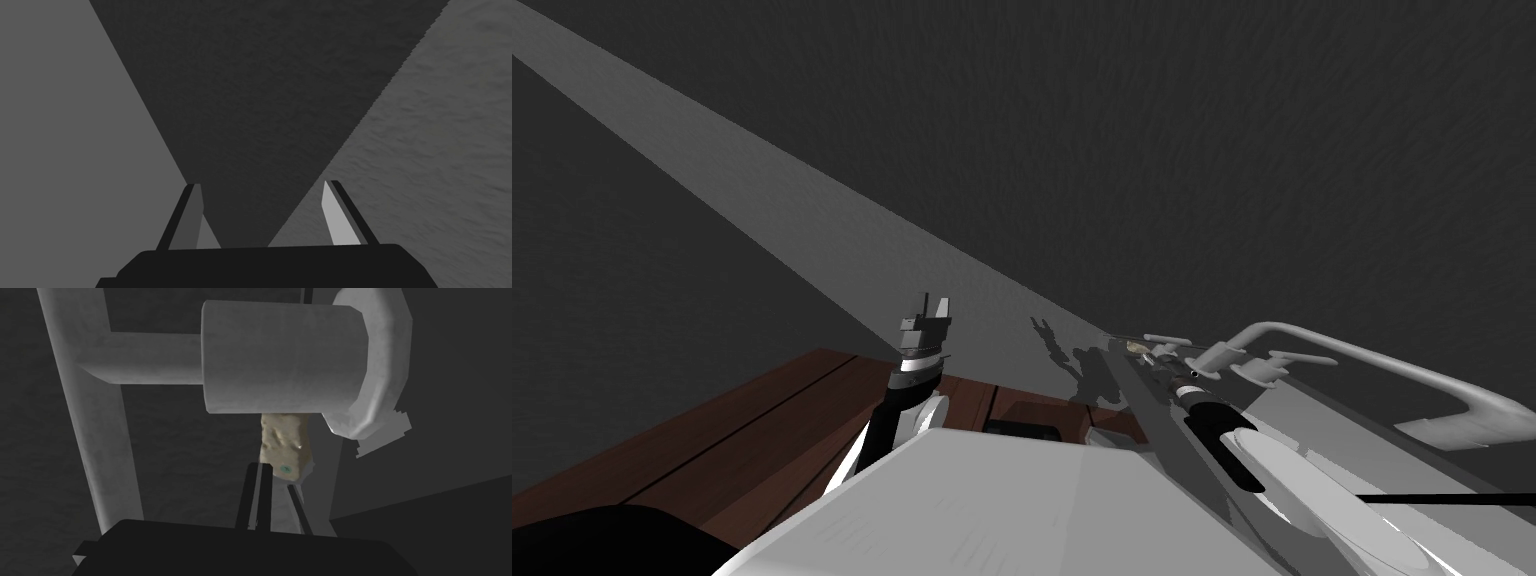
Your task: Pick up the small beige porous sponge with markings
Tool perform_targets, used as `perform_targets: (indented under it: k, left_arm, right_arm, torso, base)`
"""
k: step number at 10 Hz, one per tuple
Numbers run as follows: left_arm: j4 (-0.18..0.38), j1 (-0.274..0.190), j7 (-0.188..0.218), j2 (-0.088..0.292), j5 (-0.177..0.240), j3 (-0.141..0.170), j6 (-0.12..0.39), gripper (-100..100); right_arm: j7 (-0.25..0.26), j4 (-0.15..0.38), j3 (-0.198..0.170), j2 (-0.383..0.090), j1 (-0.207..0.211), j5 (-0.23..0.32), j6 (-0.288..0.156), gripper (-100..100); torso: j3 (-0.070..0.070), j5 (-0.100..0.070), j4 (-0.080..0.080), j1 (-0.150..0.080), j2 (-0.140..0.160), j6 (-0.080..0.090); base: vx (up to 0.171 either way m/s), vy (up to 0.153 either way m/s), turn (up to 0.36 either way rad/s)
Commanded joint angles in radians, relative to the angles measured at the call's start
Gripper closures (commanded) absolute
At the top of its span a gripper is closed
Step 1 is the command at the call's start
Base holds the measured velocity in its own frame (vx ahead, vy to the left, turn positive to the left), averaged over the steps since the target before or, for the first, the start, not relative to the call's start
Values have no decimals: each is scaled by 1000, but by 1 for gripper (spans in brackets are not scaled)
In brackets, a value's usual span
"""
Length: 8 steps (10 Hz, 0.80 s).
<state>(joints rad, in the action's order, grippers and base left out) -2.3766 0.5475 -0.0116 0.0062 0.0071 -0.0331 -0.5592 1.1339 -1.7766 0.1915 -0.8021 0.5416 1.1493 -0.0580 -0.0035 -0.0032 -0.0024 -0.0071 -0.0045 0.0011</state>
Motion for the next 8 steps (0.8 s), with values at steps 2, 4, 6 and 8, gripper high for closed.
perform_targets:
  k: [2, 4, 6, 8]
  left_arm:
    - [0, 0, 0, 0, 0, 0, 0, 0]
    - [0, 0, 0, 0, 0, 0, 0, 0]
    - [0, 0, 0, 0, 0, 0, 0, 0]
    - [0, 0, 0, 0, 0, 0, 0, 0]
  right_arm:
    - [0, 0, 0, 0, 0, 0, 0, 100]
    - [-24, 0, -3, -10, 7, -10, 29, -100]
    - [-51, 0, -7, -23, 16, -22, 66, -100]
    - [-64, 0, -8, -32, 22, -29, 86, -100]
  torso:
    - [0, 0, 0, 0, 0, 0]
    - [0, 0, 0, 0, 0, 0]
    - [1, 2, 0, 10, 1, 0]
    - [3, -1, -1, 16, 8, 0]
  base:
    - [0, 0, 0]
    - [-17, 37, -54]
    - [-26, 159, -118]
    - [-42, 63, -44]
